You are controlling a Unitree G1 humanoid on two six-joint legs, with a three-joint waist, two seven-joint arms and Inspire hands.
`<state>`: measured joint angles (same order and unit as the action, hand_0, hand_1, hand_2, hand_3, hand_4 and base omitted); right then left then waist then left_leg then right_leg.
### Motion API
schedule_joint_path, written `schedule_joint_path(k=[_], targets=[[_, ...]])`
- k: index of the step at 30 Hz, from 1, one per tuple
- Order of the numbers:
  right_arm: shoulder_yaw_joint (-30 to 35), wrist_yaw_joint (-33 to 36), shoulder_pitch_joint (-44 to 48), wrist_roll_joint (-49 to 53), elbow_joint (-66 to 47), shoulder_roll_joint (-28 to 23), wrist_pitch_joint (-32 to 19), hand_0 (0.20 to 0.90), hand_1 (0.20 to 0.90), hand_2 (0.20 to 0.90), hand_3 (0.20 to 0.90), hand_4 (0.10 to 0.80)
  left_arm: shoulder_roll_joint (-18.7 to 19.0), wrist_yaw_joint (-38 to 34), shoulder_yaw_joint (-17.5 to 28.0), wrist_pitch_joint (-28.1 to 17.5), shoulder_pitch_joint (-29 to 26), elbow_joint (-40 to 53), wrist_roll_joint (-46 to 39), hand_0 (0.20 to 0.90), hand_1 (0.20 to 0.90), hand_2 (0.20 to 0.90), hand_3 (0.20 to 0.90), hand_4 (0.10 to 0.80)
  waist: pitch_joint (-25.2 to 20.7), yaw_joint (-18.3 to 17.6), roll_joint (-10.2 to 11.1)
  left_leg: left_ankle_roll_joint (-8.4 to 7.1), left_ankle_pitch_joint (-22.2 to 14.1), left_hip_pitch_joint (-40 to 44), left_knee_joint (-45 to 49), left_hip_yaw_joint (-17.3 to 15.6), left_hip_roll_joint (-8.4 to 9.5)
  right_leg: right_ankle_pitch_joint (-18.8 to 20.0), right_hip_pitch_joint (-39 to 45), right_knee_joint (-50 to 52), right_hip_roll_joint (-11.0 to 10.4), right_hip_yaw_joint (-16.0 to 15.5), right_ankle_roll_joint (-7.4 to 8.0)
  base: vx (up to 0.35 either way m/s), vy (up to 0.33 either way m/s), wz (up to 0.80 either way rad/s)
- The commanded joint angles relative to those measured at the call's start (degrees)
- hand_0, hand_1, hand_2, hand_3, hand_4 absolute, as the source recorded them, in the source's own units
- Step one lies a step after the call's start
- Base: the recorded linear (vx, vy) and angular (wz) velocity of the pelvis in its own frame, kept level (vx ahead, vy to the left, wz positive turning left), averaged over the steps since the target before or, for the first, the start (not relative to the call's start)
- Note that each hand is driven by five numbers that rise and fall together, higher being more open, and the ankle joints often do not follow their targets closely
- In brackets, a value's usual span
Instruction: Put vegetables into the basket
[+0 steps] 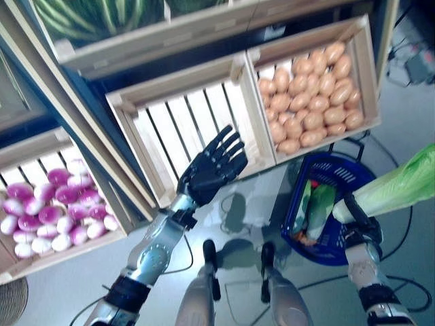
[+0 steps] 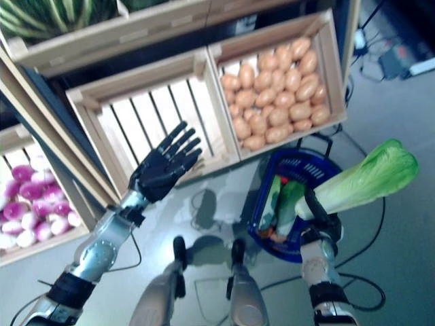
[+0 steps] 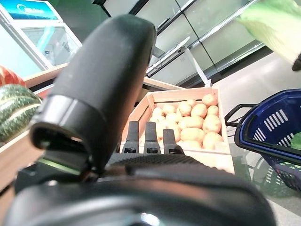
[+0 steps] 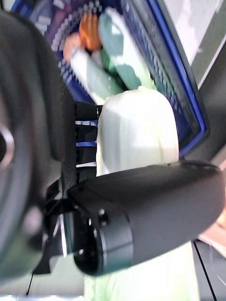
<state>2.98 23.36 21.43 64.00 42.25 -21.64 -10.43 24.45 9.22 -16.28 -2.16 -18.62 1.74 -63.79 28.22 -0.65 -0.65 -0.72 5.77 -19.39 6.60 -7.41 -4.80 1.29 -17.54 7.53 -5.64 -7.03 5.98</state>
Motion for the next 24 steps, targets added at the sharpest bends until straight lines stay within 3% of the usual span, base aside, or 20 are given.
schedule_joint_path(k=[1, 6, 8, 13, 14, 18, 24], targets=[[-0.26, -3.69, 6.05, 4.27, 1.06, -5.55, -8.72, 0.300, 0.300, 0.300, 0.300, 0.400, -1.34, 3.67, -0.87, -7.53, -5.62, 5.40, 0.27, 0.900, 0.900, 0.900, 0.900, 0.800, -0.99, 1.33, -0.10, -1.69, -7.99, -7.35, 12.46, 3.93, -0.01, -3.59, -6.93, 13.94, -1.93, 0.70, -1.53, -0.110, -0.038, 0.21], [-0.21, -5.72, 11.67, 5.99, 5.86, -6.96, -7.09, 0.300, 0.300, 0.300, 0.300, 0.400, -1.59, 3.66, -2.29, -7.61, -8.96, 4.64, 1.61, 0.900, 0.900, 0.900, 0.900, 0.800, 1.17, 2.32, -0.82, -1.33, -9.91, -15.05, 19.97, 4.93, 1.06, -5.64, -13.94, 21.82, -3.73, 0.18, -1.78, -0.097, -0.021, 0.25], [-0.59, -6.61, 14.14, 6.52, 8.68, -8.07, -4.43, 0.300, 0.300, 0.300, 0.300, 0.400, -1.18, 4.40, -2.67, -8.76, -10.37, 4.34, 2.14, 0.900, 0.900, 0.900, 0.900, 0.800, 1.57, 2.79, -1.45, -0.42, -11.90, -19.29, 24.41, 4.68, 1.93, -7.86, -18.76, 27.72, -4.61, 0.57, -2.20, -0.055, 0.033, 0.19], [-2.77, -6.36, 17.86, 3.71, 12.05, -10.94, 1.16, 0.300, 0.300, 0.300, 0.300, 0.400, 0.17, 4.89, -2.32, -10.48, -12.64, 5.19, 1.97, 0.900, 0.900, 0.900, 0.900, 0.800, 1.57, 3.17, -2.31, 0.81, -16.28, -26.22, 34.76, 3.96, 1.84, -11.10, -26.23, 37.67, -5.80, 1.30, -3.45, 0.002, -0.014, 0.15], [-2.88, -5.79, 18.42, 3.36, 12.85, -11.55, 2.07, 0.300, 0.300, 0.300, 0.300, 0.400, 0.56, 4.99, -2.09, -10.48, -12.94, 5.48, 1.54, 0.900, 0.900, 0.900, 0.900, 0.800, 1.54, 3.25, -2.32, 0.82, -19.04, -26.73, 38.05, 4.26, 1.79, -13.12, -26.99, 40.72, -5.99, 1.76, -3.23, 0.111, -0.043, 0.11], [-2.55, -4.27, 20.31, 2.57, 16.29, -13.31, 6.70, 0.300, 0.300, 0.300, 0.300, 0.400, 1.17, 5.22, -1.26, -10.04, -13.68, 7.09, 0.47, 0.900, 0.900, 0.900, 0.900, 0.800, 1.55, 3.71, -2.18, 1.76, -23.41, -31.48, 47.88, 4.73, 1.54, -16.39, -31.78, 49.71, -6.74, 1.80, -4.02, 0.074, -0.040, 0.13], [-1.43, -3.20, 20.73, 2.57, 22.39, -14.05, 13.75, 0.300, 0.300, 0.300, 0.300, 0.400, 1.03, 5.72, -1.62, -7.82, -14.40, 9.13, -0.46, 0.900, 0.900, 0.900, 0.900, 0.800, 1.57, 4.30, -1.93, 2.38, -26.65, -35.18, 55.30, 5.53, 1.78, -18.79, -35.33, 56.12, -7.25, 1.42, -4.50, 0.063, -0.050, 0.00]])
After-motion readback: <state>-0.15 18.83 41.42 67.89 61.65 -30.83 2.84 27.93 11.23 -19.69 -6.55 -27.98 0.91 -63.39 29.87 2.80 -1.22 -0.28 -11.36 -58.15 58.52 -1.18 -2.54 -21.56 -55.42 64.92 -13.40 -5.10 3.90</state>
